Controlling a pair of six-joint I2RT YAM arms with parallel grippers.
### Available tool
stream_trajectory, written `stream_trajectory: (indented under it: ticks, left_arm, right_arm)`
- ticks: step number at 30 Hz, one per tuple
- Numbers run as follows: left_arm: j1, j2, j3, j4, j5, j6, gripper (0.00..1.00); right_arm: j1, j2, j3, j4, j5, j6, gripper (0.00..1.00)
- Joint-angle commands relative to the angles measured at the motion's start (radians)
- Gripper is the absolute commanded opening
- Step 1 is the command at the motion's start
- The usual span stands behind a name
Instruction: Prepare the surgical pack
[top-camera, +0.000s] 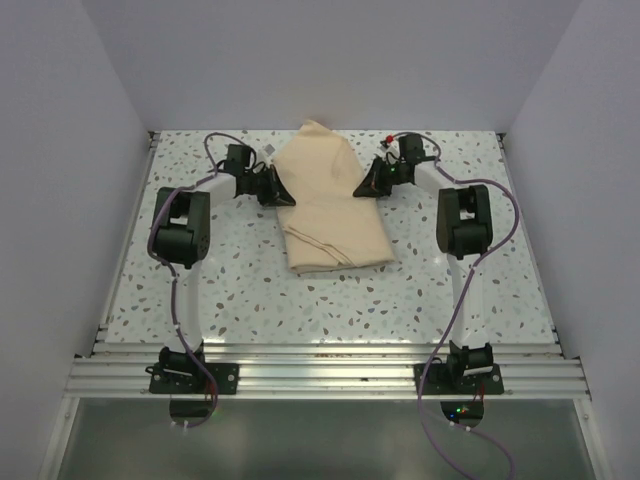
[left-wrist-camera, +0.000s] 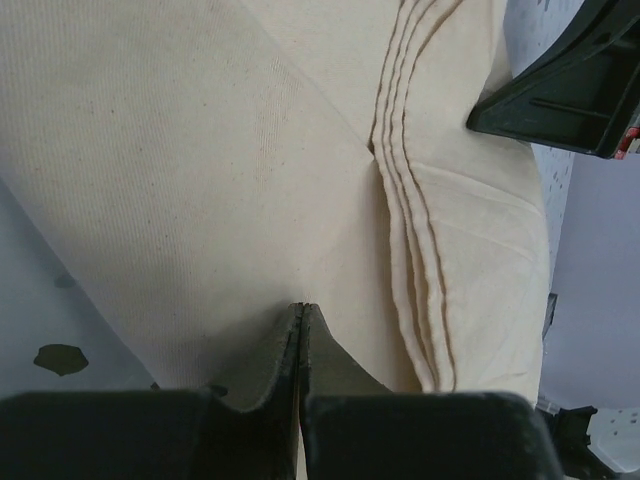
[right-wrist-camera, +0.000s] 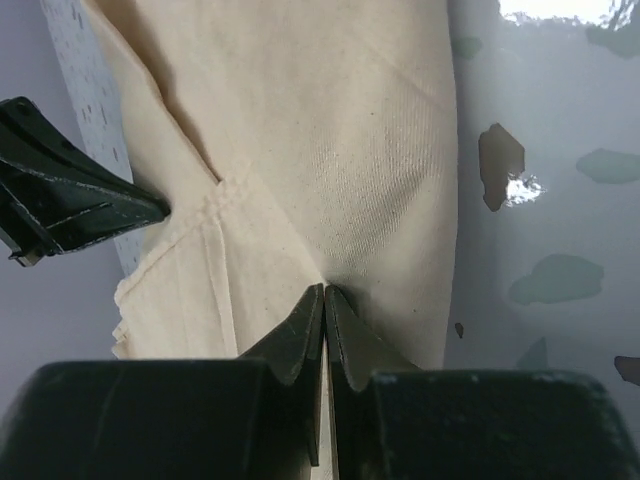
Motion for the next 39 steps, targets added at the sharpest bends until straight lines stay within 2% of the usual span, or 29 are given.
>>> stream_trajectory:
  ticks: [1,7,10,23,24,28,31,32,35,39]
  left_arm:
    - [0.008,0.022,0.032,0.0,0.034,0.049,0.03]
    - [0.007,0.027,-0.012,-0.023,0.058,0.076,0.03]
    - [0.007,0.01,-0.054,-0.028,0.06,0.095,0.03]
    - [0.007,-0.148,-0.236,-0.104,0.082,0.185,0.03]
    - [0.007,-0.16,-0.238,-0.118,0.062,0.196,0.03]
    - [0.01,-0.225,-0.18,-0.201,-0.003,0.245,0.16]
    - [0.01,-0.245,-0.096,-0.244,-0.055,0.25,0.23]
    - [0.01,-0.248,-0.077,-0.247,-0.057,0.247,0.25]
    - [0.01,-0.252,-0.031,-0.215,-0.005,0.205,0.29]
    - [0.001,-0.226,-0.014,-0.154,0.121,0.159,0.3]
  right_arm:
    - [0.004,0.002,-0.026,-0.034,-0.029,-0.054,0.04]
    - [0.025,-0.033,-0.132,-0.025,-0.029,-0.074,0.03]
    - [0.036,-0.076,-0.213,0.034,-0.036,-0.05,0.02]
    - [0.102,-0.277,-0.474,0.117,-0.036,0.038,0.01]
    - [0.102,-0.286,-0.47,0.105,-0.033,0.033,0.01]
    - [0.101,-0.313,-0.393,-0.013,0.014,-0.023,0.01]
    - [0.101,-0.307,-0.3,-0.087,0.052,-0.042,0.07]
    - [0.101,-0.303,-0.248,-0.105,0.063,-0.045,0.12]
    - [0.101,-0.275,-0.149,-0.151,0.062,-0.053,0.22]
    - [0.102,-0.223,-0.074,-0.165,-0.002,-0.06,0.27]
